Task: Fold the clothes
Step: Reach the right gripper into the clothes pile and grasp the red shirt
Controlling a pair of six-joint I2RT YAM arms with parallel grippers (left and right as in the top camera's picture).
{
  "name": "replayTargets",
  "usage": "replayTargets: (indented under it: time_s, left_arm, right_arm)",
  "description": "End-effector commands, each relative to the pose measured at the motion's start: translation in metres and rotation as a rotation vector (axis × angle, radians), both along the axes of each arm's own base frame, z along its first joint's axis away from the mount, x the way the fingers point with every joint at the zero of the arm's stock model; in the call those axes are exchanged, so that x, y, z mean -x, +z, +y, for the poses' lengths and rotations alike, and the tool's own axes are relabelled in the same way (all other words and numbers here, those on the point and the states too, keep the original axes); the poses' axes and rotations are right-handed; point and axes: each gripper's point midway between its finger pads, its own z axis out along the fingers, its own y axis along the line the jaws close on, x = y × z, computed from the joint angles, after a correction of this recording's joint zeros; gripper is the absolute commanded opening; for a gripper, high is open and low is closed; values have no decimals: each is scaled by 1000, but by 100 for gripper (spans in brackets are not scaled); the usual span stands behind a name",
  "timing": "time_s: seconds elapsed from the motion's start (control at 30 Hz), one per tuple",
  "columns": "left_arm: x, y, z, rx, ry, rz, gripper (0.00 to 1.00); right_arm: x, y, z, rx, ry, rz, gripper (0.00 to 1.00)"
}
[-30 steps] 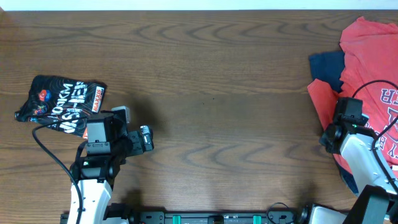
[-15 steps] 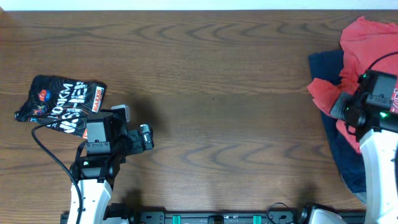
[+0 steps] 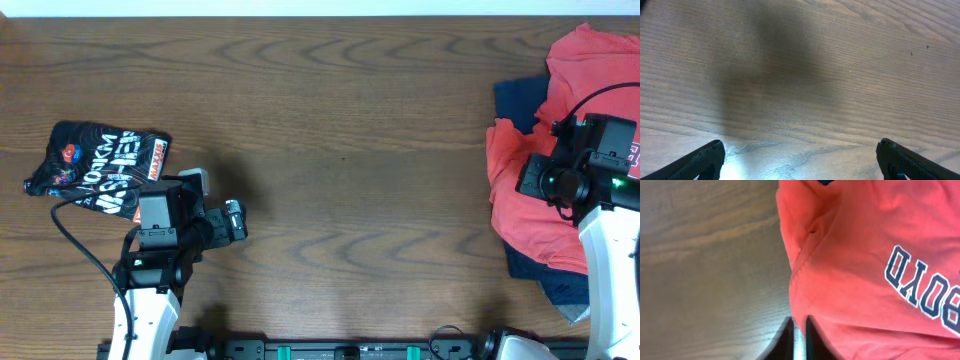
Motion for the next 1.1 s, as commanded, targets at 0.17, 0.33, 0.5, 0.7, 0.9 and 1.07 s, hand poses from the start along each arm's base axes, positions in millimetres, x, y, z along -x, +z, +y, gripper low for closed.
replayTargets:
  time_s: [0.17,0.33,0.5,0.7,0.9,1.07]
  left_arm:
    - [-5,7,0,15,6,-19,98]
    - [-5,7,0,15,6,-19,98]
    - [-4,7,-1,16,6,-18,98]
    - [-4,7,-1,16,6,-18,98]
    - [-4,7,-1,16,6,-18,98]
    - [-4,7,0,15,6,-18,98]
  right_arm:
    - [-13,-26,1,-15,12,12,29]
    - [-67,-51,-5,23,15,-116,33]
    - [-122,-67,-2,59,37,-256,39]
    - [-144,-102,-5,75,-60,-268,40]
    - [-138,-126,-19,105,-156,-218,35]
    - [-139,-119,-22,122,-168,-228,1]
